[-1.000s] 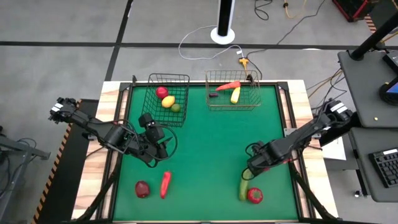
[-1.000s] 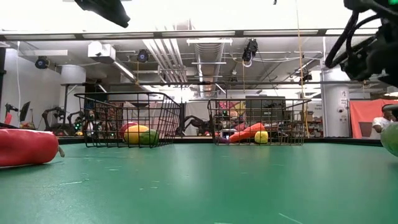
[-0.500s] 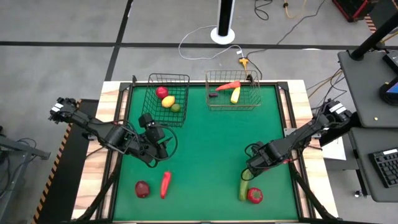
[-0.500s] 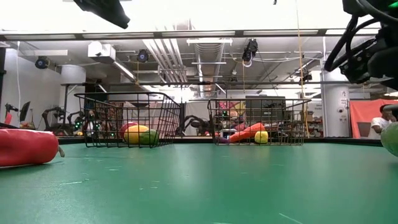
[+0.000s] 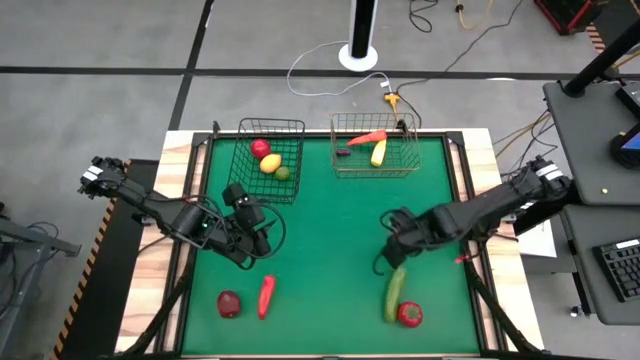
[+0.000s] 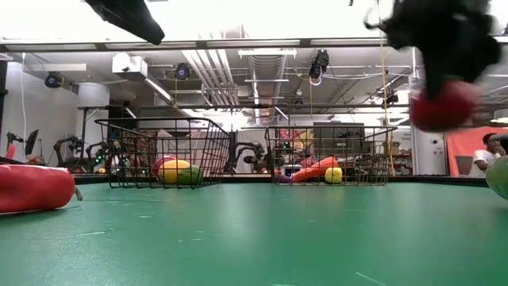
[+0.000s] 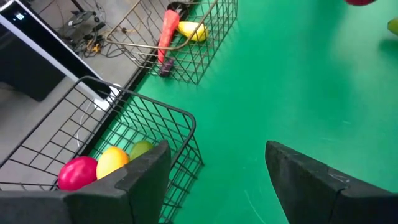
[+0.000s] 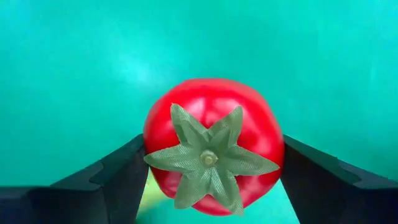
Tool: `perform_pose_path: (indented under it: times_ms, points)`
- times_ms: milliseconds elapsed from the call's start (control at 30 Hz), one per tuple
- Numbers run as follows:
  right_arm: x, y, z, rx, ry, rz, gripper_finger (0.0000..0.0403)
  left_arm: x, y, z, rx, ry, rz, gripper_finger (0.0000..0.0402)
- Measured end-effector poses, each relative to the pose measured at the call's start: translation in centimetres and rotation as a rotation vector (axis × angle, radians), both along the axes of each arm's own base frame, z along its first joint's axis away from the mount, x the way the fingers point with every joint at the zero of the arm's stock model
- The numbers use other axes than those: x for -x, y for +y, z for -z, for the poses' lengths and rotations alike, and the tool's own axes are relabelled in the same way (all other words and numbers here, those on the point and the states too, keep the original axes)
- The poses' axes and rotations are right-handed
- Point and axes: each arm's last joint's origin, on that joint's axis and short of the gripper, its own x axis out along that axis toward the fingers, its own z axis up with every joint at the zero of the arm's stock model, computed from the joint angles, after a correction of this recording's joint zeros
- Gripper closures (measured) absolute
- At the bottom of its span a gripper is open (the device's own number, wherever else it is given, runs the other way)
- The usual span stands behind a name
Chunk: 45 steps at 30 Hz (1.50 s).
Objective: Sort produce into baskets
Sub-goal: Put the top tomato into the black wire basket
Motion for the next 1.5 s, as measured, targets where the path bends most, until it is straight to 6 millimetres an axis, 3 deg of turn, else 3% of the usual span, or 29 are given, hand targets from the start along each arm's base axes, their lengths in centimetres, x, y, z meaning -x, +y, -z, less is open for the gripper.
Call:
perform_pose_path:
  times_ms: [300,533,867,1167,1500]
  points:
    - [-7.1,-4.0,-5.2,0.303,-0.236,-0.24,0.0096,0.3,0.0,-0.4,-0.011,-0.024,-0.006,0.0158]
    - [-13.4,-7.9,-7.2,0.473,-0.359,-0.402,0.0095,0.6,-0.4,-2.9,0.024,-0.096,0.008,0.0158]
    - [-20.3,-12.2,-7.2,0.589,-0.339,-0.545,0.0094,2.5,-1.9,-5.9,0.04,-0.157,0.031,0.0158]
    - [-23.7,-15.5,-7.5,0.522,-0.447,-0.578,0.0094,4.1,-2.3,-4.9,0.075,-0.154,-0.04,0.0158]
    - [-27.1,-18.4,-4.5,0.423,-0.49,-0.567,0.0094,4.3,-2.5,-4.4,0.074,-0.135,-0.03,0.0158]
